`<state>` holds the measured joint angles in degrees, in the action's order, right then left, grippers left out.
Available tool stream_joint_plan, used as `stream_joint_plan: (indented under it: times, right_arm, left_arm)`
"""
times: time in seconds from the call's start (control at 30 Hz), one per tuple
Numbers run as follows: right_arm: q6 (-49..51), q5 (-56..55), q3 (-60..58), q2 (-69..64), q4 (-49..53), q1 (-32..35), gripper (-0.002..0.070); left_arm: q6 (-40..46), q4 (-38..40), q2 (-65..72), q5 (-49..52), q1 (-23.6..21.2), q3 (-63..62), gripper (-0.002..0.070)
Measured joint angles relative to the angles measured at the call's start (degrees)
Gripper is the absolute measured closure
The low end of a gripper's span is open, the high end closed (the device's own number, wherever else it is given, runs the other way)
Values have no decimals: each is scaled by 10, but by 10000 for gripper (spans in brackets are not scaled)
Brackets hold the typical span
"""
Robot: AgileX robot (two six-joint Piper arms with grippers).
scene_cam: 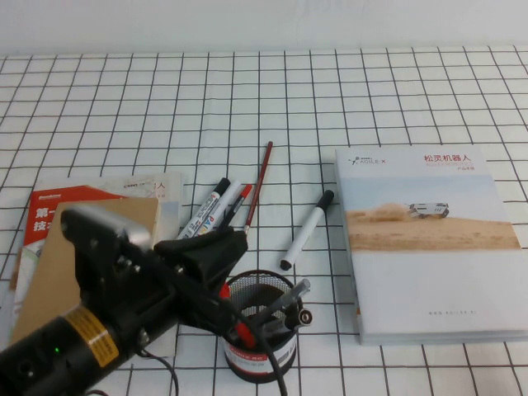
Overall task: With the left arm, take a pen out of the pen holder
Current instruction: 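Take a marker out of the pen holder and lay it on the table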
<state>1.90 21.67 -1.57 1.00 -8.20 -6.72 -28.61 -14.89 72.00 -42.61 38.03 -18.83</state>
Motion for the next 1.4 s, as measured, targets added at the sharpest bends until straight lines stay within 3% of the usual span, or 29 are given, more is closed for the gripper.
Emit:
stream_joint_plan:
  times: [0.3, 0.47, 0.67, 0.9, 1.2, 1.4]
  right_arm:
    - [0, 0, 0, 0, 0, 0, 691]
    - [0, 0, 0, 0, 0, 0, 691]
    - [0, 0, 0, 0, 0, 0, 691]
    - [0, 0, 0, 0, 0, 0, 691]
    - [0, 0, 0, 0, 0, 0, 691]
    - [0, 0, 0, 0, 0, 0, 691]
  left_arm:
    - [-4, -89, -70, 373, 0, -161, 635]
    - [-1, -96, -75, 507, 1, -255, 635]
    - [36, -84, -76, 602, 1, -344, 635]
    - [120, -18, -52, 721, 1, -434, 635]
    - [235, 23, 101, 956, -4, -604, 636]
    - [308, 58, 225, 1028, -42, -720, 636]
